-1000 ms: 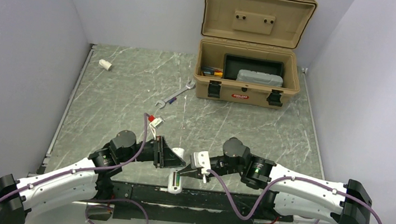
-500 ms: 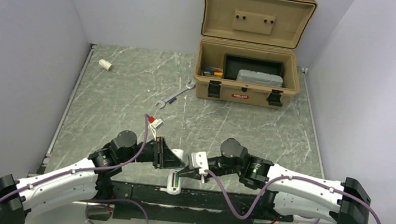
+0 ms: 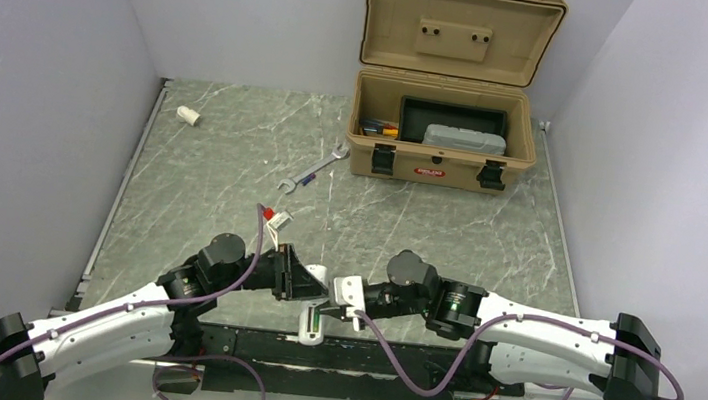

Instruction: Load the batteries into the remote control

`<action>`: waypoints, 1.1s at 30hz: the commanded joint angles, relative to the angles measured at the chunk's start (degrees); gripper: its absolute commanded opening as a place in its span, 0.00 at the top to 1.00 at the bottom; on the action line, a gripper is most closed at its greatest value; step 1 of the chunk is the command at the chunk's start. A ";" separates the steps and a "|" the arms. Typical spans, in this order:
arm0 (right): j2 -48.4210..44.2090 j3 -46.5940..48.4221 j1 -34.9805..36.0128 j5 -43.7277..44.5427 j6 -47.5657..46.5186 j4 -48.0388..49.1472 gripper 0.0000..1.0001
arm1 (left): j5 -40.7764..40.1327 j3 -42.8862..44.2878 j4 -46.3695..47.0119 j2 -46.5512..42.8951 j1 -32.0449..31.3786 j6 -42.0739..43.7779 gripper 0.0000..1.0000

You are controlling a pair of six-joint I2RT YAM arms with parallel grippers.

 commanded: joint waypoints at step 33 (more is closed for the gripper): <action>-8.05 -3.02 3.79 10.70 4.82 -6.94 0.75 | -4.30 2.45 8.94 -2.14 0.84 -1.20 1.00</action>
